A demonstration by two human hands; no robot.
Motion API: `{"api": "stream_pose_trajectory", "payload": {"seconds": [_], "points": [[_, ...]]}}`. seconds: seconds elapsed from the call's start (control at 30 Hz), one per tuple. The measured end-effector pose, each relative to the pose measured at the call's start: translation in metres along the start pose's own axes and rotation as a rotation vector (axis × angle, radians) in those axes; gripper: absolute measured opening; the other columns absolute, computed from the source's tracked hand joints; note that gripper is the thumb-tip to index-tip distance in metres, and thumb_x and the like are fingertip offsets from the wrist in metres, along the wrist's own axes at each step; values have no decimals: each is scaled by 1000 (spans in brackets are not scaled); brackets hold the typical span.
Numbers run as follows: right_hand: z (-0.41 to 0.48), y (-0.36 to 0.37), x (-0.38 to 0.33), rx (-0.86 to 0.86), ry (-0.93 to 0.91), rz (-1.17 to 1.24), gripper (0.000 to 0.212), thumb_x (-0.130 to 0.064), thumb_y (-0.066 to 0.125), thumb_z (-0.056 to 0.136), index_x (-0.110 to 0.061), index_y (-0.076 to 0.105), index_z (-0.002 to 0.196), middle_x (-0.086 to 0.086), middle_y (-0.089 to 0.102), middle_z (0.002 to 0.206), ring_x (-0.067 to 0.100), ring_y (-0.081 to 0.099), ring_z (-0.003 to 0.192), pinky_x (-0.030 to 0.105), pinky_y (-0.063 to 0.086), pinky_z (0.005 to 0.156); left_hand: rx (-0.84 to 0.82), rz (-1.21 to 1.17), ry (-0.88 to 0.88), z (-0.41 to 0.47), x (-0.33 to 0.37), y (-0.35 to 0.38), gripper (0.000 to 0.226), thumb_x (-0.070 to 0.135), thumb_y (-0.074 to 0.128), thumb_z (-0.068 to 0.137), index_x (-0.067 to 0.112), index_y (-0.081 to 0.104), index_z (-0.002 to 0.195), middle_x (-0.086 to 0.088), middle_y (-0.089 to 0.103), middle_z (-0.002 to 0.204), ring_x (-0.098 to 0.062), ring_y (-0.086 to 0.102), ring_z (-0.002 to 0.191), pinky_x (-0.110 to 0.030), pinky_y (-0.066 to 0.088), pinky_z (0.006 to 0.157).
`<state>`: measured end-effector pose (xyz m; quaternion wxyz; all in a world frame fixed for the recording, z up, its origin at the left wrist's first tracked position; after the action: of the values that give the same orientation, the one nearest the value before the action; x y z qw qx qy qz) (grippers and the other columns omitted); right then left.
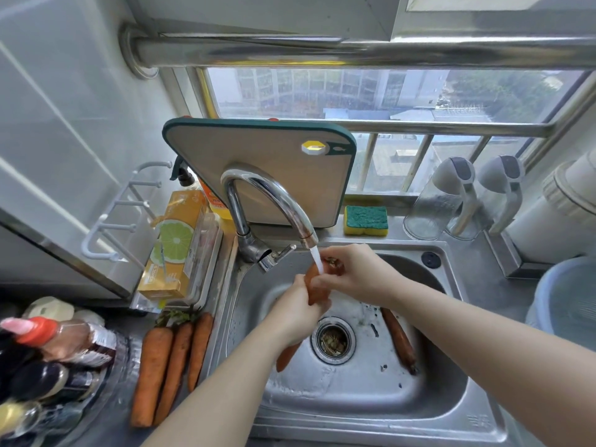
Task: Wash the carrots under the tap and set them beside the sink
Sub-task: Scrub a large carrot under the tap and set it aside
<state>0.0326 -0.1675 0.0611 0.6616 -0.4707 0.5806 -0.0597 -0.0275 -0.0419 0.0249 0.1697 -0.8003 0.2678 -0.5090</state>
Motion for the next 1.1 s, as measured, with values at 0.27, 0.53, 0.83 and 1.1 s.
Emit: {"api": "stream_pose_trajectory", "payload": {"seconds": [0.27,0.53,0.83,1.1], "points": [[-5,19,20,-8,236,815,32,-30,58,93,-24,59,124,-1,68,117,14,60,113,40,40,107,-4,-246,57,-3,-8,1,47,34,61,88,34,35,128,10,59,116,-12,56,107,-34,44,94],[-17,45,6,-77,180,824,19,-18,53,96,-24,71,96,4,67,100,12,59,95,31,46,95,-49,-553,-83,-6,-20,21,32,15,74,77,24,63,106,-4,73,100,-20,66,100,-39,51,93],[-12,37,-1,224,189,630,24,-25,62,91,-9,75,78,2,71,75,6,62,71,26,49,75,213,-438,56,-17,-2,25,42,25,61,90,29,31,119,17,51,96,2,54,84,-15,42,64],[-39,24,25,-148,255,574,42,-27,49,97,-26,46,138,-9,55,134,6,51,122,25,37,105,27,-749,-18,-12,-10,23,37,25,56,94,28,38,125,3,55,122,-12,58,108,-37,56,85]]}}
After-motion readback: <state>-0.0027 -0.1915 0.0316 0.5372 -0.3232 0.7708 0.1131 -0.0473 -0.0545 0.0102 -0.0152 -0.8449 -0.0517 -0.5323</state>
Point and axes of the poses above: each hand's wrist, its own z-axis towards the middle knuckle, its own y-axis out of the palm, x = y × z, the point moved 2 cm from there along z, towards the middle knuckle
